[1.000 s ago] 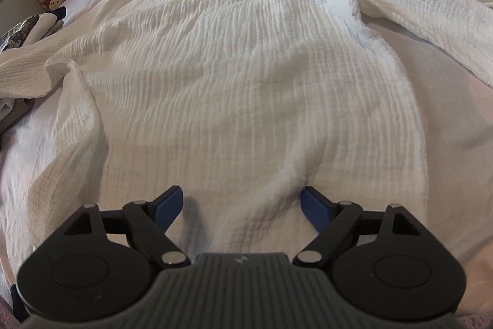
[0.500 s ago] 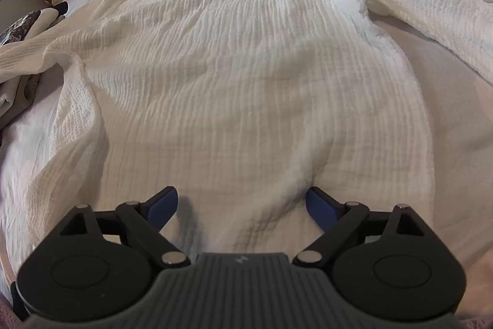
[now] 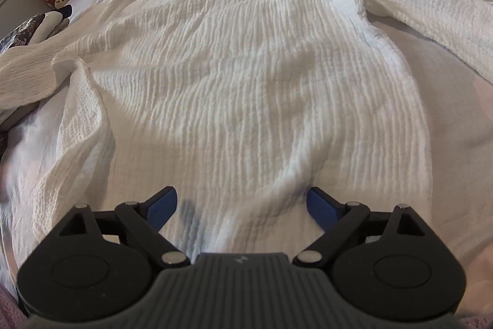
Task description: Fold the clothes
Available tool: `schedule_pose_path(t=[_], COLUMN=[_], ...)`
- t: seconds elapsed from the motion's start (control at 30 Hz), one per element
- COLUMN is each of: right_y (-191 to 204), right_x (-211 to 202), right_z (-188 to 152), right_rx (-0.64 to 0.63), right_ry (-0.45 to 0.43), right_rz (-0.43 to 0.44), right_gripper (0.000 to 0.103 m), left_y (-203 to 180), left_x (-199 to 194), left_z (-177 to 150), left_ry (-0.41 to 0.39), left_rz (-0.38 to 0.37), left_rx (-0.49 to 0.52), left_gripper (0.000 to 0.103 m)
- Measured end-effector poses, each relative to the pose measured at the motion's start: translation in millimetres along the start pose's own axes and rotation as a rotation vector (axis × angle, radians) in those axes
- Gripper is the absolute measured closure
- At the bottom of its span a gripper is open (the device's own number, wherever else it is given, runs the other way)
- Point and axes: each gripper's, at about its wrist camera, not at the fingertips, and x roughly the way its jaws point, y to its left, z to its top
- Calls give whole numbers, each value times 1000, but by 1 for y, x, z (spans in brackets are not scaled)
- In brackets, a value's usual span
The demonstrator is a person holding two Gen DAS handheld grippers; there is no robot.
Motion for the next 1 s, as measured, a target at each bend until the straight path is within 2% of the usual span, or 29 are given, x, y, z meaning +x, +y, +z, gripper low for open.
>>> schedule_pose_path(t=[0.17, 0.33, 0.5, 0.67, 0.73, 0.8, 0.87, 0.93, 1.0], right_y=[-5, -12, -13, -9, -9, -10, -11, -12, -11], right_x=[-9, -22, -32, -37, -38, -38, -37, -37, -36], right_z=[-2, -5, -8, -11, -12, -12, -12, -12, -12], right_rx=[34, 73, 80, 62, 60, 62, 68, 73, 73], right_ry=[-24, -64, -98, -116, -118, -117, -115, -112, -109], right_rz=[10, 29, 40, 25, 22, 20, 20, 20, 20], right_gripper=[11, 11, 11, 11, 11, 11, 11, 11, 11], left_y=[-43, -100, -156, -197, -210, -221, -230, -238, -245], left_x=[-45, -66, -58, -49, -49, -51, -57, -66, -73], left_z=[-15, -47, -78, -91, -93, -96, -98, -101, -104], left_ry=[20, 54, 147, 187, 188, 176, 137, 90, 56], left_rz=[-221, -415, -520, -572, -571, -552, -498, -453, -420], left_rx=[48, 117, 195, 199, 189, 177, 173, 200, 236], left_gripper=[45, 44, 44, 44, 44, 44, 44, 44, 49])
